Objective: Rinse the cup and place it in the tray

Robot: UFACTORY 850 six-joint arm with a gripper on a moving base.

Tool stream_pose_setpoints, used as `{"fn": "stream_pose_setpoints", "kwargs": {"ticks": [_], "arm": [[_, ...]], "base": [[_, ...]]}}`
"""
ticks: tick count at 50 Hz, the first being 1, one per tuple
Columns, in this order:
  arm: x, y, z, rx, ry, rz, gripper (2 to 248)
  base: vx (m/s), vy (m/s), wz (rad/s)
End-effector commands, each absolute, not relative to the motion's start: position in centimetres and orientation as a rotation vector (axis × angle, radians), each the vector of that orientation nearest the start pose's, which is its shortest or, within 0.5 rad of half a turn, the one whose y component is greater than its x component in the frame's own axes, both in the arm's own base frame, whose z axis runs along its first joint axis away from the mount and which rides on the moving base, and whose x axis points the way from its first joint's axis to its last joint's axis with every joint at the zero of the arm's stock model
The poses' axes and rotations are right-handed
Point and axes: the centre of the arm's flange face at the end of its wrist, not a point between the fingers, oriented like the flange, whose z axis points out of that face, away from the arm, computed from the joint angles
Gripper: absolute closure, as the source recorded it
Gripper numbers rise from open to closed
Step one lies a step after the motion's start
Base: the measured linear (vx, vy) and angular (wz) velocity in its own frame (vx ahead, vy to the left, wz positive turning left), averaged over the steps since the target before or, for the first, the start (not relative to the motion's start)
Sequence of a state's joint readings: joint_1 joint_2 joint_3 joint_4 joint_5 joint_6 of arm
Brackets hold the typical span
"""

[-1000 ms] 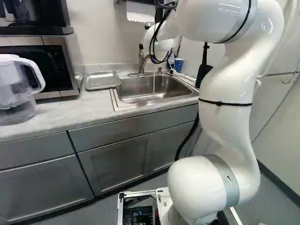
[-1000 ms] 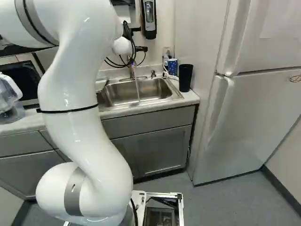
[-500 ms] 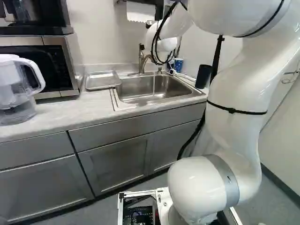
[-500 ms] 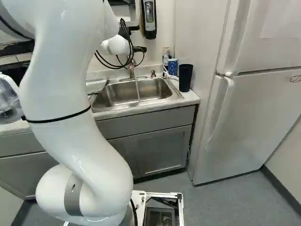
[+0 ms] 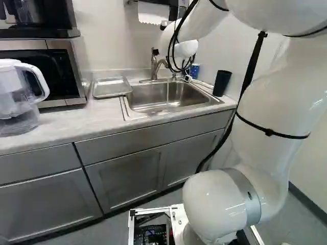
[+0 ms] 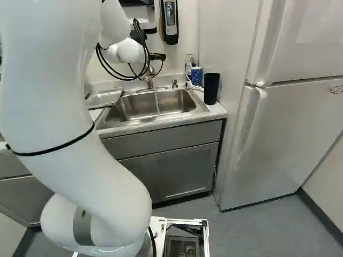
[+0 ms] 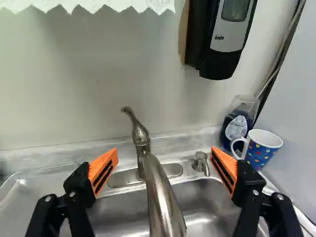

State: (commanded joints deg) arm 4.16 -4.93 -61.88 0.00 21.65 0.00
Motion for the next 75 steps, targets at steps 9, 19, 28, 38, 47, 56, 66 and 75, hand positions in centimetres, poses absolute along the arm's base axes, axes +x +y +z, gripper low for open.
{"fn": "stream_pose_setpoints", "kwargs": {"ticks": [9,19,28,38,47,56,66,75], "arm": [[54.8,4.0,62.8,-2.395,-0.088,-1.958,3],[53.0,4.0,62.9,-2.395,-0.090,-1.956,3],[51.4,4.0,62.7,-2.406,-0.093,-1.942,3],[49.7,3.9,62.4,-2.443,-0.096,-1.895,3],[48.8,3.9,61.8,-2.497,-0.100,-1.825,3],[48.0,3.9,61.2,-2.569,-0.103,-1.727,3],[47.1,3.8,60.3,-2.655,-0.108,-1.596,3],[46.2,3.8,59.6,-2.730,-0.111,-1.471,3]], "base": [[0.000,0.000,0.000],[0.000,0.000,0.000],[0.000,0.000,0.000],[0.000,0.000,0.000],[0.000,0.000,0.000],[0.000,0.000,0.000],[0.000,0.000,0.000],[0.000,0.000,0.000]]}}
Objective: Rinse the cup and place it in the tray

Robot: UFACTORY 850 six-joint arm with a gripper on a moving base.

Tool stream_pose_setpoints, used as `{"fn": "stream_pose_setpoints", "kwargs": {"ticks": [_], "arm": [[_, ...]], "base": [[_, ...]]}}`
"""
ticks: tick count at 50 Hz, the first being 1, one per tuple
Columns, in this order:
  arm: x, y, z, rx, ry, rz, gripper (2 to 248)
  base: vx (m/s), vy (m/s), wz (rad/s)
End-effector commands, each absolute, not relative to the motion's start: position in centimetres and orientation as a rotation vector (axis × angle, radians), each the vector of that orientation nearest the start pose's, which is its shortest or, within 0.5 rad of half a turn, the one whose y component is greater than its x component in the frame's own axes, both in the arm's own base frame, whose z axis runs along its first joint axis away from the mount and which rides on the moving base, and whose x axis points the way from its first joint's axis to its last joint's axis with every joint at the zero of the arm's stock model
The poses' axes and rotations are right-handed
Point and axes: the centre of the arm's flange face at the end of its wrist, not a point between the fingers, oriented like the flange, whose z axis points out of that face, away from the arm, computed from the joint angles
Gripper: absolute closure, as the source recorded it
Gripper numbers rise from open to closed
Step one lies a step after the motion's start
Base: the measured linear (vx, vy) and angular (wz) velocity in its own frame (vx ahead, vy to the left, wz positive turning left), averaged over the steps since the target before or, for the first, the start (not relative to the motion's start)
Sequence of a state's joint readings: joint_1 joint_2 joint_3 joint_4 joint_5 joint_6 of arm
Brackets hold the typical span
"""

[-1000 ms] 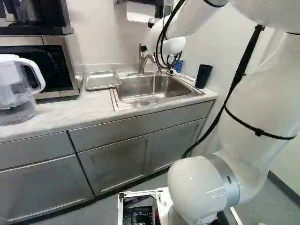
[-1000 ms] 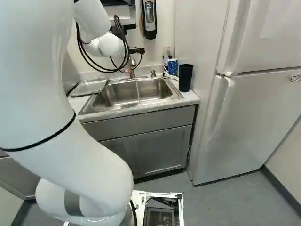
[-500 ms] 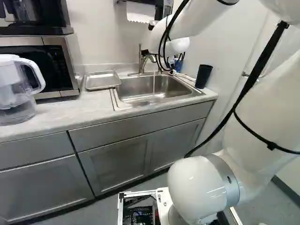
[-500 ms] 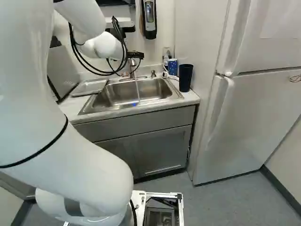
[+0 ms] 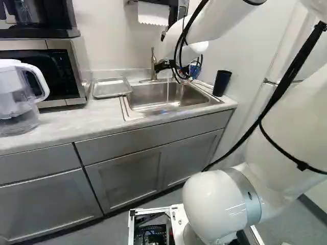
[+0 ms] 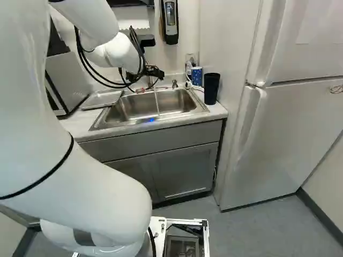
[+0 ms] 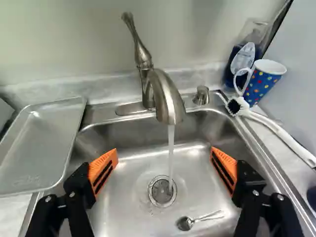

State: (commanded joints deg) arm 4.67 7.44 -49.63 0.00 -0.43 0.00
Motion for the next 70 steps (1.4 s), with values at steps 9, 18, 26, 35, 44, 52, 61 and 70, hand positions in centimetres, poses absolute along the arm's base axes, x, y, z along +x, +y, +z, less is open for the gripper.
{"fn": "stream_pose_setpoints", "kwargs": {"ticks": [9,18,26,35,44,52,61,70], "arm": [[45.4,3.7,58.9,-2.799,-0.115,-1.343,3],[44.9,3.7,58.2,-2.862,-0.117,-1.210,3],[44.4,3.7,57.8,-2.902,-0.117,-1.116,3],[44.4,3.7,57.8,-2.902,-0.113,-1.111,3],[44.4,3.7,57.8,-2.902,-0.113,-1.111,3],[44.4,3.7,57.8,-2.902,-0.113,-1.111,3],[44.4,3.7,57.8,-2.902,-0.113,-1.111,3],[44.4,3.7,57.8,-2.899,-0.110,-1.116,3]], "base": [[0.000,0.000,0.000],[0.000,0.000,0.000],[0.000,0.000,0.000],[0.000,0.000,0.000],[0.000,0.000,0.000],[0.000,0.000,0.000],[0.000,0.000,0.000],[0.000,0.000,0.000]]}}
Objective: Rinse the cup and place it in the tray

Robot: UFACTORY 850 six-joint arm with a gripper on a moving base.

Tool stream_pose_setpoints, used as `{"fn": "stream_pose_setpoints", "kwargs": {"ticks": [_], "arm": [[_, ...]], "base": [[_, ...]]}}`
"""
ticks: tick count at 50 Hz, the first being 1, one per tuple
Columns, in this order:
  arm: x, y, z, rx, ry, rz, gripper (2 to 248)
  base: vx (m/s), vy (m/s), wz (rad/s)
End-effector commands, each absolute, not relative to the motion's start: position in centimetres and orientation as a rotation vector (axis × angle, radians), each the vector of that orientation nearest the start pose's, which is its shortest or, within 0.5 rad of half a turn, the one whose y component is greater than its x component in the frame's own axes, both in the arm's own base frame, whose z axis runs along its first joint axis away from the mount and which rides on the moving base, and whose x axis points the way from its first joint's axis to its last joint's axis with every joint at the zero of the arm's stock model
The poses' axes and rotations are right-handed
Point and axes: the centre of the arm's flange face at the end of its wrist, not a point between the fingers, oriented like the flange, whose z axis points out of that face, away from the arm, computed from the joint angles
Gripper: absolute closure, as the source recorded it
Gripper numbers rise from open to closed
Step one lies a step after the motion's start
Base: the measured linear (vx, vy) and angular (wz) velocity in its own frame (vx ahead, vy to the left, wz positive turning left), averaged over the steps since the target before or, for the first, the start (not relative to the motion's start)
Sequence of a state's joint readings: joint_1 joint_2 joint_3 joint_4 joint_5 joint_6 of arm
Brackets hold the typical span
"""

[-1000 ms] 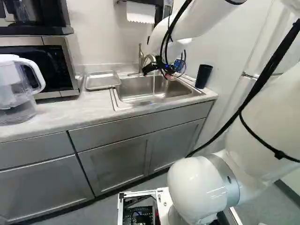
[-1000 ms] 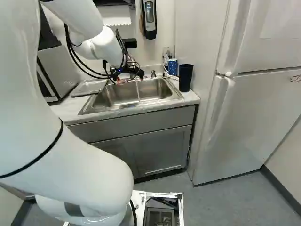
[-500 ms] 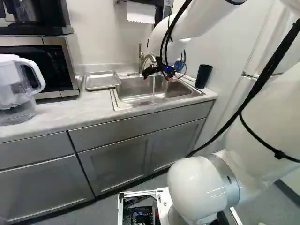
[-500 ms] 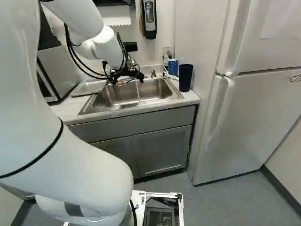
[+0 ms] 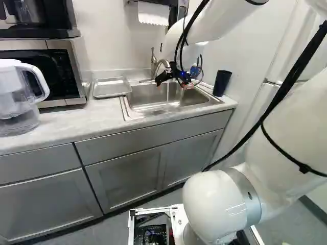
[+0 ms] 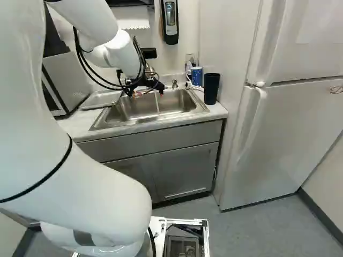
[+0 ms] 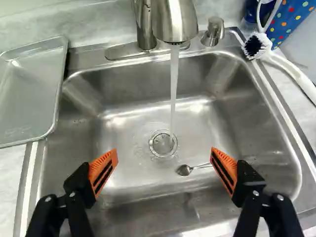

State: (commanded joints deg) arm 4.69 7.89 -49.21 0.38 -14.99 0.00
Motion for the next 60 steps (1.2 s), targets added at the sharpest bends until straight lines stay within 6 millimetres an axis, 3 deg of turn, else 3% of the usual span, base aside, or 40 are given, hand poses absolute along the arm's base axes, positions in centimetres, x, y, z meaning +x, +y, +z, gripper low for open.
{"fn": "stream_pose_setpoints", "kwargs": {"ticks": [60], "arm": [[43.6,3.8,59.2,-2.664,0.142,-1.384,3]], "base": [[0.000,0.000,0.000]]}}
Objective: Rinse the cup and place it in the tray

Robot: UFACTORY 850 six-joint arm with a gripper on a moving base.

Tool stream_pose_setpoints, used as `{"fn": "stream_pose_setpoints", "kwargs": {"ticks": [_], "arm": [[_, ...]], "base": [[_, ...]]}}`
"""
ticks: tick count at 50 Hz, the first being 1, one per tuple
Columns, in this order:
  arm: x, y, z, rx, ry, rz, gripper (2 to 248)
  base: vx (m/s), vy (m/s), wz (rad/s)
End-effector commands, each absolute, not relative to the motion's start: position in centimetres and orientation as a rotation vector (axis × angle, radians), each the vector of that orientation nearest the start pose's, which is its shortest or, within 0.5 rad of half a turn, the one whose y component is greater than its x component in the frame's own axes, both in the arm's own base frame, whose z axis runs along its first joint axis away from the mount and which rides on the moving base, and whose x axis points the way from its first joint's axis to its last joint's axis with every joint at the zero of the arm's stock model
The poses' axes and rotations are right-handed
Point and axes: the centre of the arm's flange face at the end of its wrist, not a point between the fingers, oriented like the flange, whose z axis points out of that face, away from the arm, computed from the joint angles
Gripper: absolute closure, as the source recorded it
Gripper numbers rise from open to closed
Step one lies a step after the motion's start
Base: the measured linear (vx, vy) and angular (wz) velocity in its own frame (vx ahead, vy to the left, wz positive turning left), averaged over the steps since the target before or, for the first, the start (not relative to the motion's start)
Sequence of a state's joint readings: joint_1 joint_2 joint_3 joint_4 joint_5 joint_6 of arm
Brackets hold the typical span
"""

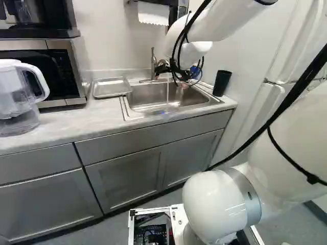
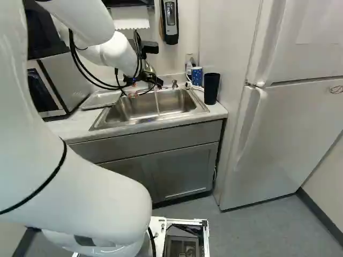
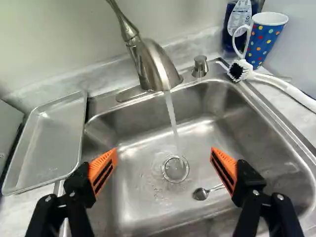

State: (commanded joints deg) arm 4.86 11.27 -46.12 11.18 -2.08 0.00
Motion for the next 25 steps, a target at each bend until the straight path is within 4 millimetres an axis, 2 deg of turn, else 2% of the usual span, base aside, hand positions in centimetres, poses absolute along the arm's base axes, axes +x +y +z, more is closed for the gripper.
{"fn": "stream_pose_setpoints", "kwargs": {"ticks": [25], "arm": [[43.04,3.14,60.01,-2.540,0.287,-1.519,3]], "base": [[0.000,0.000,0.000]]}}
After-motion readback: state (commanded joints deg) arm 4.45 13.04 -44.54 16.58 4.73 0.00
